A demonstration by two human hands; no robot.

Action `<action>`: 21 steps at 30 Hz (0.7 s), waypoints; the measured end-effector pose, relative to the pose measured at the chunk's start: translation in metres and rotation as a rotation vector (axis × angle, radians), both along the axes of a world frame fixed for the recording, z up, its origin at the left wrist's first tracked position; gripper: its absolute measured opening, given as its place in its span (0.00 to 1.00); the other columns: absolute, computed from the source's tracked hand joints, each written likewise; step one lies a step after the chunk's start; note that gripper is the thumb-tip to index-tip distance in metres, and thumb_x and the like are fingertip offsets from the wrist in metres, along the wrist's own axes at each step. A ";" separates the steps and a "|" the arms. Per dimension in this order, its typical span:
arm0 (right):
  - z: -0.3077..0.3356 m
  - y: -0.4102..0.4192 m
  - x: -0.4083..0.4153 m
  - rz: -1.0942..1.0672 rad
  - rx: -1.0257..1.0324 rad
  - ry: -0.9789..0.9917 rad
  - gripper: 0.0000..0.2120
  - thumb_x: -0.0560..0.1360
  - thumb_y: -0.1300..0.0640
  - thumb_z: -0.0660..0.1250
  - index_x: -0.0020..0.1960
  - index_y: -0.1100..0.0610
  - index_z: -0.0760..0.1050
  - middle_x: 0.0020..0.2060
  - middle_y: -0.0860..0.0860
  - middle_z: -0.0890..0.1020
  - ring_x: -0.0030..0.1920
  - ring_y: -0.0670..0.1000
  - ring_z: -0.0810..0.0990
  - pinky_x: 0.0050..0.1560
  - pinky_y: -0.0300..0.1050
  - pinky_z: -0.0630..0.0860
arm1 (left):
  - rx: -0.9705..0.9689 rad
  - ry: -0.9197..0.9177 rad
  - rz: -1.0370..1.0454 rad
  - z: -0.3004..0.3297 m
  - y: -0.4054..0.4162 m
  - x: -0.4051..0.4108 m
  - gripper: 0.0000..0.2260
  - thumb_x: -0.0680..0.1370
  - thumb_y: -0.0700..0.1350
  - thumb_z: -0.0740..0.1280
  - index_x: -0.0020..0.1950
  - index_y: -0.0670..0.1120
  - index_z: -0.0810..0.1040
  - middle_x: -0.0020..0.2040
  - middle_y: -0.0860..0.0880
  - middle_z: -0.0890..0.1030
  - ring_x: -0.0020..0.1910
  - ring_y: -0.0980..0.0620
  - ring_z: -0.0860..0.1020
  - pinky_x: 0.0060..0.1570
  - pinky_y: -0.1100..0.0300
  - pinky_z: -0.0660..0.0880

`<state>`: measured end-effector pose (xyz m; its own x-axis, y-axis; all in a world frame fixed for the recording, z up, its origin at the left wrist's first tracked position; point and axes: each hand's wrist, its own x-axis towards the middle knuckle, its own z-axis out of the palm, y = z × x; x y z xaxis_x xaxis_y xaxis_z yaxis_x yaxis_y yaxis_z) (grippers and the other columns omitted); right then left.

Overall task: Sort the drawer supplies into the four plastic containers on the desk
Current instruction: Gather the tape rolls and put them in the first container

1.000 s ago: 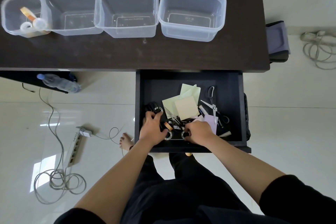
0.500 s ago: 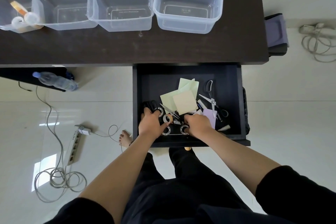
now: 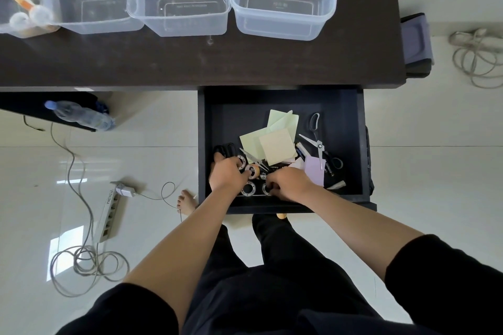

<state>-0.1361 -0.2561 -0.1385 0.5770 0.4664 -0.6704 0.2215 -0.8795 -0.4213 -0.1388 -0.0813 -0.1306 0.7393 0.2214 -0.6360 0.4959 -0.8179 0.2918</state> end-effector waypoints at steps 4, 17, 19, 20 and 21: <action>0.002 0.003 0.002 0.092 0.048 -0.023 0.15 0.76 0.55 0.64 0.62 0.48 0.76 0.54 0.52 0.82 0.56 0.55 0.78 0.50 0.47 0.73 | 0.076 -0.022 -0.039 -0.002 -0.004 0.003 0.12 0.72 0.54 0.70 0.46 0.46 0.78 0.60 0.44 0.68 0.52 0.45 0.72 0.44 0.54 0.76; 0.006 0.035 0.012 0.554 -0.123 -0.108 0.18 0.78 0.64 0.56 0.62 0.50 0.75 0.51 0.56 0.80 0.52 0.59 0.80 0.42 0.50 0.75 | -0.020 -0.037 -0.188 -0.007 0.012 0.001 0.09 0.73 0.49 0.70 0.46 0.44 0.78 0.58 0.43 0.69 0.47 0.45 0.74 0.40 0.57 0.74; 0.005 0.034 0.012 0.537 -0.135 -0.106 0.16 0.77 0.65 0.57 0.61 0.53 0.75 0.51 0.56 0.80 0.52 0.59 0.79 0.40 0.48 0.72 | -0.048 -0.054 -0.194 -0.006 0.014 0.000 0.09 0.73 0.50 0.70 0.46 0.44 0.79 0.57 0.44 0.69 0.47 0.46 0.75 0.41 0.57 0.75; 0.004 0.033 0.012 0.498 -0.131 -0.093 0.15 0.77 0.64 0.57 0.61 0.54 0.75 0.51 0.57 0.80 0.53 0.59 0.79 0.40 0.47 0.70 | -0.066 -0.067 -0.187 -0.005 0.014 -0.001 0.09 0.73 0.50 0.70 0.46 0.44 0.79 0.57 0.45 0.70 0.46 0.46 0.75 0.42 0.57 0.75; 0.003 0.030 0.011 0.439 -0.121 -0.078 0.15 0.77 0.63 0.58 0.61 0.53 0.75 0.52 0.57 0.80 0.54 0.59 0.79 0.42 0.46 0.68 | -0.082 -0.080 -0.178 -0.003 0.015 -0.001 0.10 0.73 0.50 0.70 0.47 0.44 0.79 0.56 0.45 0.70 0.44 0.46 0.76 0.42 0.56 0.76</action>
<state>-0.1253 -0.2266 -0.1357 0.3931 0.5993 -0.6973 0.6113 -0.7369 -0.2887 -0.1401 -0.0668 -0.1340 0.8112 0.0324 -0.5839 0.3178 -0.8626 0.3936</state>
